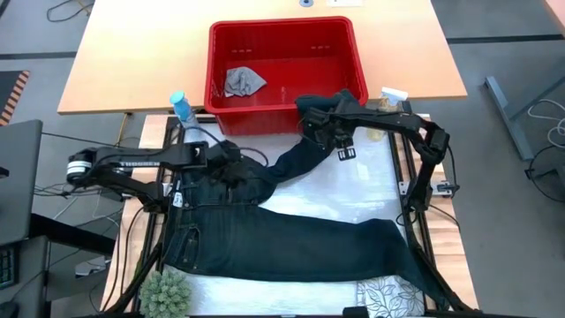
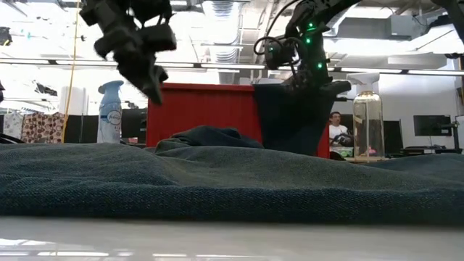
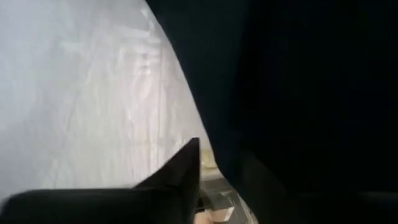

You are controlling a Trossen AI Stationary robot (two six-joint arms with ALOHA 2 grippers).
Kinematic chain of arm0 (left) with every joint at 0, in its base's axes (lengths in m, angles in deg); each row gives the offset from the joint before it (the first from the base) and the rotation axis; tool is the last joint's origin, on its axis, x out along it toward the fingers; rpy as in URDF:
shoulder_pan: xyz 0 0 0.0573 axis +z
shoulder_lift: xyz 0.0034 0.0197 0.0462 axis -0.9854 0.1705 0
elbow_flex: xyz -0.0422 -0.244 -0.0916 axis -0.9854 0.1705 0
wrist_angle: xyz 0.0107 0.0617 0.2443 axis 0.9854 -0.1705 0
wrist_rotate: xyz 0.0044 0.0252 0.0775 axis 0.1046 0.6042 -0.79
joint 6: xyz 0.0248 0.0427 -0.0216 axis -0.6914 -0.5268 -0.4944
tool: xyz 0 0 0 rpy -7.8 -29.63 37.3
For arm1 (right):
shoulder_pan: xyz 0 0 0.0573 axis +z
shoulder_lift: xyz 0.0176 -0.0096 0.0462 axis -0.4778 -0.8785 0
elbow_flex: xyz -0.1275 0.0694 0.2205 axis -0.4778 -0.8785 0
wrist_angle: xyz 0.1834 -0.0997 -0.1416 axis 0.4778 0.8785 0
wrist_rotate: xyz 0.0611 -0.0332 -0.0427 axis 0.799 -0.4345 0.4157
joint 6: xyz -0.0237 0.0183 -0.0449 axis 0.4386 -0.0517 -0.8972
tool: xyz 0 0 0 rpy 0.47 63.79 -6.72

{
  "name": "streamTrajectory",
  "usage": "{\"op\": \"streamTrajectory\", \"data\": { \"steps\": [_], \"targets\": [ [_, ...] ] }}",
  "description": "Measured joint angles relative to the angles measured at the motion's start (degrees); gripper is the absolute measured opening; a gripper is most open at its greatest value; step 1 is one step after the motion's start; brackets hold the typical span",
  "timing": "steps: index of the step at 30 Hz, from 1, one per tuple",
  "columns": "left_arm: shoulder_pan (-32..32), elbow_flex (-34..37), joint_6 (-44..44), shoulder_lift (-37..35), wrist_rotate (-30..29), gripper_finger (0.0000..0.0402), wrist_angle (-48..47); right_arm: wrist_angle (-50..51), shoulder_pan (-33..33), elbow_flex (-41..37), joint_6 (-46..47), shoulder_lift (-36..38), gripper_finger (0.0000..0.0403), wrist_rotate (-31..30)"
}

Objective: Fold laundry
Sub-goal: Fold the dark blue pants

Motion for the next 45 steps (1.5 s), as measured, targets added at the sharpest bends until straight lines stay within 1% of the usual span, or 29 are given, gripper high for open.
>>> {"op": "streamTrajectory", "data": {
  "steps": [2, 5, 6, 8, 11, 15, 17, 18, 23, 27, 30, 33, 35, 37, 40, 42, 45],
  "targets": [
    [0.0, 2.1, 0.8, 0.3, 0.0, 0.0000, 0.2, 0.0, 0.3, 0.0, 0.1, 0.0, 0.0100, -0.5],
    [0.0, 5.4, 0.8, 0.6, -0.1, 0.0000, 2.5, 0.1, 0.3, 0.0, 0.8, 0.0, 0.0030, -0.4],
    [0.0, 6.4, 0.6, 0.6, -0.2, 0.0000, 3.7, 0.5, 0.7, 0.0, 0.9, 0.0, 0.0019, -0.4],
    [0.0, 8.6, 0.0, 0.6, -1.3, 0.0000, 5.5, 2.4, 1.5, 0.1, 1.7, 0.0, 0.0017, -0.5],
    [0.0, 11.8, -0.1, 0.6, -2.8, 0.0000, 7.2, 7.9, 3.0, 1.9, 3.4, 0.0, 0.0015, -0.5],
    [0.0, 15.1, 0.2, 0.6, -5.1, 0.0000, 9.6, 14.6, 5.0, 5.8, 5.4, 0.0, 0.0014, -0.4],
    [0.0, 16.0, 0.7, 0.6, -6.1, 0.0000, 10.8, 15.2, 5.8, 8.1, 7.2, 0.1, 0.0014, 0.0],
    [0.0, 16.2, 0.8, 0.6, -6.2, 0.0000, 10.9, 15.2, 6.2, 9.4, 8.0, 0.1, 0.0014, 1.3],
    [0.0, 17.7, 1.0, 1.0, -6.7, 0.0000, 13.2, 15.2, 6.9, 17.4, 13.0, 0.2, 0.0014, 13.4],
    [0.0, 18.5, 2.4, 1.0, -7.6, 0.0000, 13.8, 15.1, 6.1, 21.9, 23.6, 0.0, 0.0014, 24.8],
    [0.0, 18.9, 3.2, 1.0, -7.5, 0.0000, 13.7, 15.1, 6.3, 23.6, 31.4, 0.2, 0.0014, 31.9],
    [0.0, 18.9, 3.1, 1.0, -7.6, 0.0000, 13.8, 15.2, 8.1, 23.8, 38.1, 1.0, 0.0014, 36.9],
    [0.0, 18.9, 3.0, 1.0, -8.4, 0.0000, 14.0, 15.2, 9.6, 23.8, 43.3, 1.4, 0.0014, 38.7],
    [0.0, 18.9, 3.1, 1.0, -9.1, 0.0000, 14.6, 15.2, 11.5, 23.8, 46.3, 1.6, 0.0014, 38.1],
    [0.0, 18.9, 2.7, 1.0, -9.1, 0.0000, 15.2, 15.2, 14.8, 23.8, 43.0, 1.7, 0.0026, 31.4],
    [0.0, 18.9, 2.7, 1.0, -8.9, 0.0000, 15.2, 15.2, 16.8, 23.8, 37.5, 1.7, 0.0046, 25.7],
    [0.0, 18.9, 2.3, 1.0, -8.8, 0.0000, 15.3, 15.1, 18.4, 23.2, 29.4, 1.6, 0.0074, 13.6]
  ]
}}
